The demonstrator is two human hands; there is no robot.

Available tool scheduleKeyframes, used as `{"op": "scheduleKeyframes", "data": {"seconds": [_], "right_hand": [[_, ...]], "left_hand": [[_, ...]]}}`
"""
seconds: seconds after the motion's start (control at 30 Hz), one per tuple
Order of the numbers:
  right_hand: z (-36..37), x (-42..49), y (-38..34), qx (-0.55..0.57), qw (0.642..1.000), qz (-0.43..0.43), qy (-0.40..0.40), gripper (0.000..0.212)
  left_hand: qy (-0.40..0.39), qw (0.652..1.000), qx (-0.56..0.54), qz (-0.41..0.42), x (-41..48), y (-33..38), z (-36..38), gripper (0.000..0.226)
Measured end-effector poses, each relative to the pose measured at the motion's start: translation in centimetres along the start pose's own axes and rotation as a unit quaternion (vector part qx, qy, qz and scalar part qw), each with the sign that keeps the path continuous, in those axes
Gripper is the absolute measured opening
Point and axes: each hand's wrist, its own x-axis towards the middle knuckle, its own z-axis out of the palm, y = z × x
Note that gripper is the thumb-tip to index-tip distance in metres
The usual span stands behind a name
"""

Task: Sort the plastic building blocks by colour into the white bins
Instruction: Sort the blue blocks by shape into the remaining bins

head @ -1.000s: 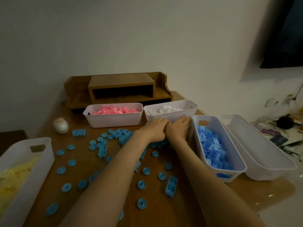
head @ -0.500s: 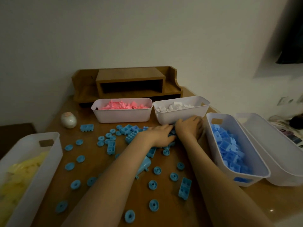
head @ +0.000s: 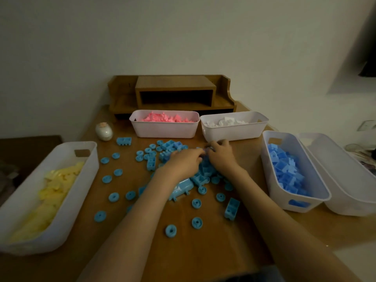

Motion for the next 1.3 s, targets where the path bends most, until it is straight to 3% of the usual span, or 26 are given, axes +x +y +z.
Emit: {"op": "scheduleKeyframes", "data": {"seconds": [0.17,0.33,0.53,0.67,0.77,0.87,0.97,1.1,1.3], "right_hand": [[0.5,-0.8,-0.1,0.003,0.999,-0.036,-0.025,0.037],[-0.4,-0.9,-0.1,-0.038,0.997,-0.046,-0.042,0.032],[-0.9,-1.4,-1.0,-0.094,0.992,-0.048,-0.065,0.03],[-1.4,-1.8,-1.0,-0.08,0.995,-0.055,-0.02,0.017],[-1.5,-2.3,-1.2,0.001,0.997,-0.065,0.036,0.005],[-1.5,-2.3,-1.1,0.077,0.989,-0.1,0.074,0.012],[-1.1,-2.0,-1.0,0.075,0.988,-0.13,0.042,0.021],[-0.1,-1.9,-1.2,0.068,0.987,-0.149,0.0,0.015],[0.0,-1.7,-1.2,0.007,0.987,-0.146,-0.065,0.008]], "left_hand": [[0.134,0.984,-0.108,-0.043,-2.4,-2.5,-0.8,0.038],[0.251,0.955,-0.114,-0.111,-3.0,-4.4,-2.2,0.041],[0.078,0.984,-0.03,-0.158,-3.0,-6.9,-1.4,0.044],[0.135,0.981,-0.004,-0.141,-3.1,-6.5,-1.5,0.038],[0.187,0.971,0.048,-0.143,-3.5,-5.7,-2.0,0.032],[0.153,0.973,0.094,-0.146,-3.9,-5.1,-2.0,0.033],[0.137,0.973,0.124,-0.14,-3.8,-5.3,-1.6,0.035],[0.177,0.965,0.124,-0.148,-3.4,-5.9,-1.2,0.03],[0.175,0.972,0.068,-0.144,-3.2,-6.4,-1.3,0.012]]}}
